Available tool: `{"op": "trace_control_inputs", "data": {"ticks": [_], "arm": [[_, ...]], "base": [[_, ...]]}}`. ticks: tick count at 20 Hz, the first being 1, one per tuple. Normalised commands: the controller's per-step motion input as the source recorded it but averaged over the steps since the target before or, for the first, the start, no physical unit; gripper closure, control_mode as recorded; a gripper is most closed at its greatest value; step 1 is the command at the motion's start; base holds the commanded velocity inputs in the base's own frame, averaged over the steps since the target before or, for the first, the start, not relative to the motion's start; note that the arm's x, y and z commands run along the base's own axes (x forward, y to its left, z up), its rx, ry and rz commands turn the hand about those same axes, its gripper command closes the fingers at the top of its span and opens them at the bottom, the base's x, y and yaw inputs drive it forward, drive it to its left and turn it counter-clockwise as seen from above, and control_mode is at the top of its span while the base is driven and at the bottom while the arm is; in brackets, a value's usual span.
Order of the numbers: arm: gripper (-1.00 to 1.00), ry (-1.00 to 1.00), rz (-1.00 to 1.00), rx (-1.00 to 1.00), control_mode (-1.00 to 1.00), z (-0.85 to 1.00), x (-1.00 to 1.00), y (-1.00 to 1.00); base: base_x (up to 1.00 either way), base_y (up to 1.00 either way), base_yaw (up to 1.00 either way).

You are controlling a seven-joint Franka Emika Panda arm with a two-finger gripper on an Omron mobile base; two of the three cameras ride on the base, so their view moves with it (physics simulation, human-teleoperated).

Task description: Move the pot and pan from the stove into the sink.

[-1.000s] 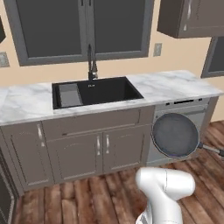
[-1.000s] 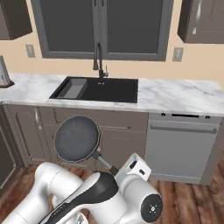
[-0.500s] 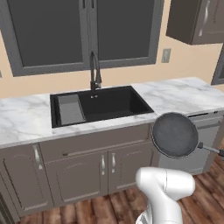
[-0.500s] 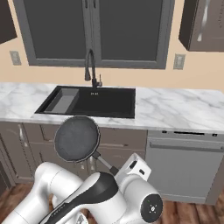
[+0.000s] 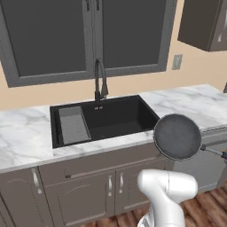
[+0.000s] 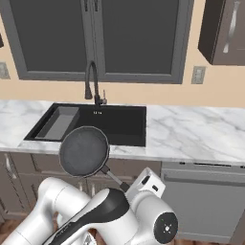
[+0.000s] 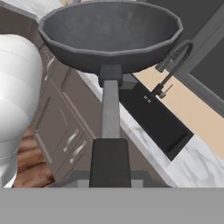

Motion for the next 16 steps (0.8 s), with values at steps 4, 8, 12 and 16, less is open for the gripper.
{"op": "trace_control_inputs", "data": {"ticks": [4, 8, 12, 16], "arm": [[1.00, 0.00, 0.00, 0.00, 1.00, 0.00, 0.00, 0.00], [1.00, 0.00, 0.00, 0.00, 1.00, 0.00, 0.00, 0.00], [1.00, 0.00, 0.00, 0.00, 1.00, 0.00, 0.00, 0.00], [1.00, 0.00, 0.00, 0.00, 1.00, 0.00, 0.00, 0.00]], "base": [[0.54, 0.19, -0.03], [0.51, 0.14, -0.01], [0.56, 0.16, 0.00], [0.55, 0.18, 0.00]]}}
